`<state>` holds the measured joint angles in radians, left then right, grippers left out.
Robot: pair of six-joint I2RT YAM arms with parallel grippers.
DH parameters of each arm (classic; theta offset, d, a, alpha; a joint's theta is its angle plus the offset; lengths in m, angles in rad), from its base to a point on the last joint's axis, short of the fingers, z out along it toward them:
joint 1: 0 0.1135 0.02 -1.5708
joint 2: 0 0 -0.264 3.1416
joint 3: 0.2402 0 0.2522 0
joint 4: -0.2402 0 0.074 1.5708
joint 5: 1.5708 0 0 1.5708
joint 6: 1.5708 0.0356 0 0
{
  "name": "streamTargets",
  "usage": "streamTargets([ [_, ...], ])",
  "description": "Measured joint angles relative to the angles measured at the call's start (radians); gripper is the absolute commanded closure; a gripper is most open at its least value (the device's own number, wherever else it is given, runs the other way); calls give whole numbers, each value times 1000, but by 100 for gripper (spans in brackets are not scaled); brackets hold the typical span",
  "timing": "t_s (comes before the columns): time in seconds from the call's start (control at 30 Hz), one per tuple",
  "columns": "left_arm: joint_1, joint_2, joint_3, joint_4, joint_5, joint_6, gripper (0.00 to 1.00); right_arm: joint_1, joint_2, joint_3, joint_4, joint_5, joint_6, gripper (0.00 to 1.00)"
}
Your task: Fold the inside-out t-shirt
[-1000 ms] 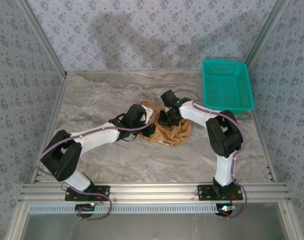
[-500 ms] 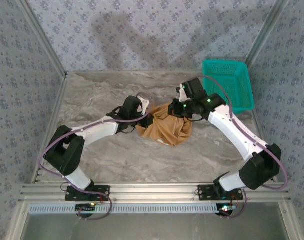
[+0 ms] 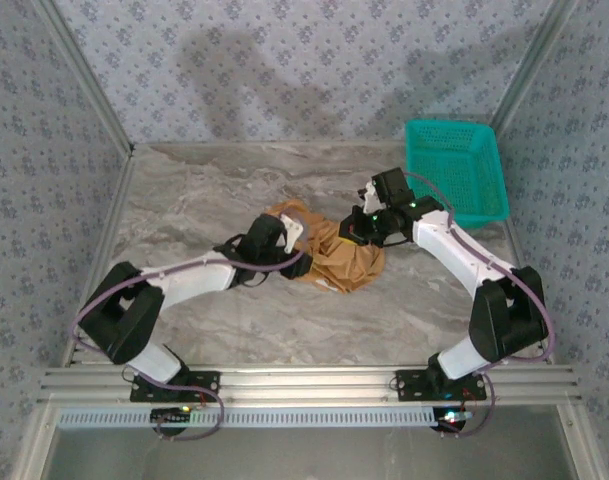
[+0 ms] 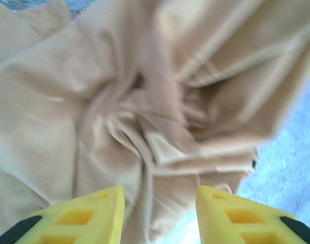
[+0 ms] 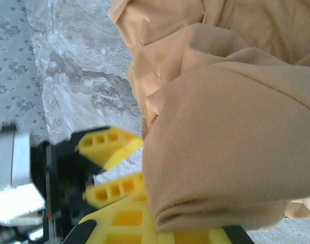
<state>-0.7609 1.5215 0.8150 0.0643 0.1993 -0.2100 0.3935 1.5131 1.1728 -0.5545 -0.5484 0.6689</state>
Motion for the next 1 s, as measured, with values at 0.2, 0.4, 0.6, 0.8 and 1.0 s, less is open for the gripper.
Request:
streamTargets([
  [0.2,-53,-91,-72,120,-64,164,55,7,-4,0,13,-7,1,100],
  [0.4,-49,-58,-53,205,-84,240,55,26,-8,0,13,-7,1,100],
  [0.6,-41,40,7,253,-76,288,54,35,-35,6,9,-7,1,100],
  [0.8,6,112,62,283,-36,307,55,44,-61,14,8,-8,1,100],
  [1.0,21,164,130,299,12,304,66,59,-61,14,7,-8,2,100],
])
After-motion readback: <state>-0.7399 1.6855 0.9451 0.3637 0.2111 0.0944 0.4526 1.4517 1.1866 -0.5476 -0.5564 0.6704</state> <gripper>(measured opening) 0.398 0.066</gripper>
